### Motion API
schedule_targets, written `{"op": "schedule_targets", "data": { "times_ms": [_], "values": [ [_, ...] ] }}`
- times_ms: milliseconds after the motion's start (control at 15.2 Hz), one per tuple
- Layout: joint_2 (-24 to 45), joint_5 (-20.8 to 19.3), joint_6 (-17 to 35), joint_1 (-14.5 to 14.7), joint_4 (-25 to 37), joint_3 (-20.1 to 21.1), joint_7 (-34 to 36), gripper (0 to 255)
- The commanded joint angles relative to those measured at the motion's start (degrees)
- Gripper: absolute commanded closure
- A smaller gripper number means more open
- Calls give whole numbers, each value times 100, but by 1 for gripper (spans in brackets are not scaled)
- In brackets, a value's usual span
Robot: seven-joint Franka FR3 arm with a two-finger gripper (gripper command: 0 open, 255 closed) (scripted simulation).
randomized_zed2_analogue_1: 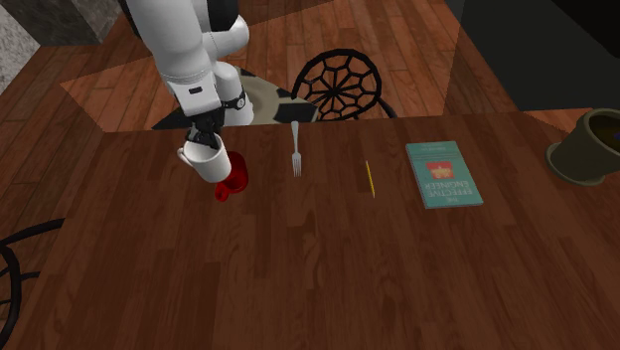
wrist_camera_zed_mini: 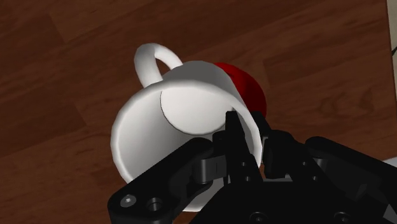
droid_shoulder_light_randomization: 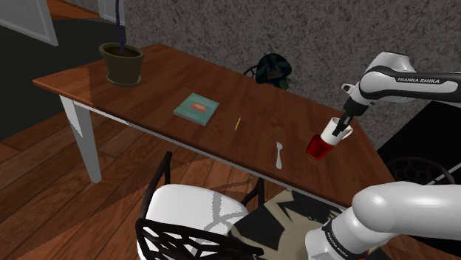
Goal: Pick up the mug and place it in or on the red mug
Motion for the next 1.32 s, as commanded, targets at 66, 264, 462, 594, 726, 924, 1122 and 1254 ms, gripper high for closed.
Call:
{"op": "schedule_targets", "data": {
  "times_ms": [66,264,462,594,726,924,1122,1254],
  "values": [
    [21,-3,43,2,-21,-6,5,255],
    [21,-3,43,3,-21,-7,5,255],
    [23,1,36,6,-13,-2,9,0],
    [23,1,37,6,-13,-2,9,0],
    [21,-3,43,3,-21,-7,5,0],
    [-125,105,-578,46,450,130,-13,0],
    [-149,133,-735,57,583,163,-18,0],
    [-147,133,-735,57,584,163,-18,0]
  ]
}}
